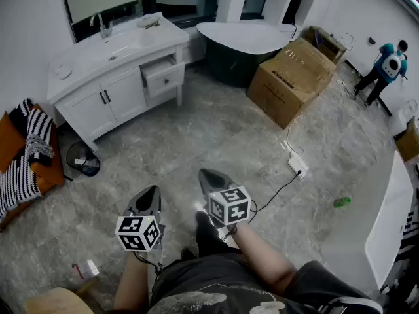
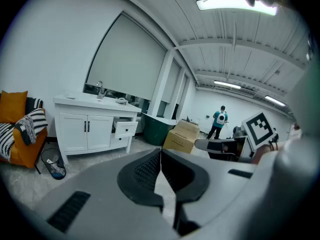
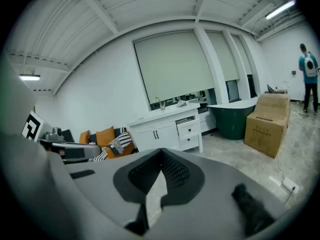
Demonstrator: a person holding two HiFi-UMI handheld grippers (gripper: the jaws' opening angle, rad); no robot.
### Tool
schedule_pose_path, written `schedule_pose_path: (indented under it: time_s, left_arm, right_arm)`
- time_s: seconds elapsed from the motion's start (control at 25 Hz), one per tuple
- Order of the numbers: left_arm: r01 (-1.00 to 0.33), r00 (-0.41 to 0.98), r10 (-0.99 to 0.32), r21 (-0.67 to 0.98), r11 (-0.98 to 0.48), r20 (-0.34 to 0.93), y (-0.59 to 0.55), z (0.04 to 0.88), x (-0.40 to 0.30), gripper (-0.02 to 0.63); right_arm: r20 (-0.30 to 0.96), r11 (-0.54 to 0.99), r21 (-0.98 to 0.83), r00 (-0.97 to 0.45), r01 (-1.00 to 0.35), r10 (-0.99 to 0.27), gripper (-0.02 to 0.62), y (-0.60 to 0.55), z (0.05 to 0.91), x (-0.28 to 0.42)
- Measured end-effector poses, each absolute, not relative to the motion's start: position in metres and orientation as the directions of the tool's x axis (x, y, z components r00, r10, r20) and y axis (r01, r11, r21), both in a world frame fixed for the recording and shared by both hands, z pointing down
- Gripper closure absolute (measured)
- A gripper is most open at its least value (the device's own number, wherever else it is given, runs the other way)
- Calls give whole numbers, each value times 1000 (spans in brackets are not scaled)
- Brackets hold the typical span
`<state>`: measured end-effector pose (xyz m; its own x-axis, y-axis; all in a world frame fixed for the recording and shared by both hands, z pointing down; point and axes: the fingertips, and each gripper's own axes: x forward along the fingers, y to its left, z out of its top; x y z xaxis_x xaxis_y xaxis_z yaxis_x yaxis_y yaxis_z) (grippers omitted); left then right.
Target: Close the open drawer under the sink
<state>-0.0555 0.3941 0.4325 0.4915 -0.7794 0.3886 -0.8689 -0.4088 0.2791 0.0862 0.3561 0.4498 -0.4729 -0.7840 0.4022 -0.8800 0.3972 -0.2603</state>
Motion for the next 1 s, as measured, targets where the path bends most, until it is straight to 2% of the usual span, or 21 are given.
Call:
schedule_pose_path:
  time_s: [0.56, 0.84, 1.0]
  left_arm:
    - [-882, 464, -797, 289, -373, 388, 372, 435, -57, 591]
    - [-885, 459, -781, 295, -360, 424, 350, 447, -53, 591]
    - [-892, 446, -790, 275, -358, 420, 312, 439, -45, 591]
  right_arm:
    - [396, 399, -252, -470, -881, -788, 571, 331, 449, 98]
    - [408, 338, -362, -474, -869, -781, 571, 303, 468, 112]
    - [401, 350, -368, -486, -862, -776, 569, 261, 466, 123]
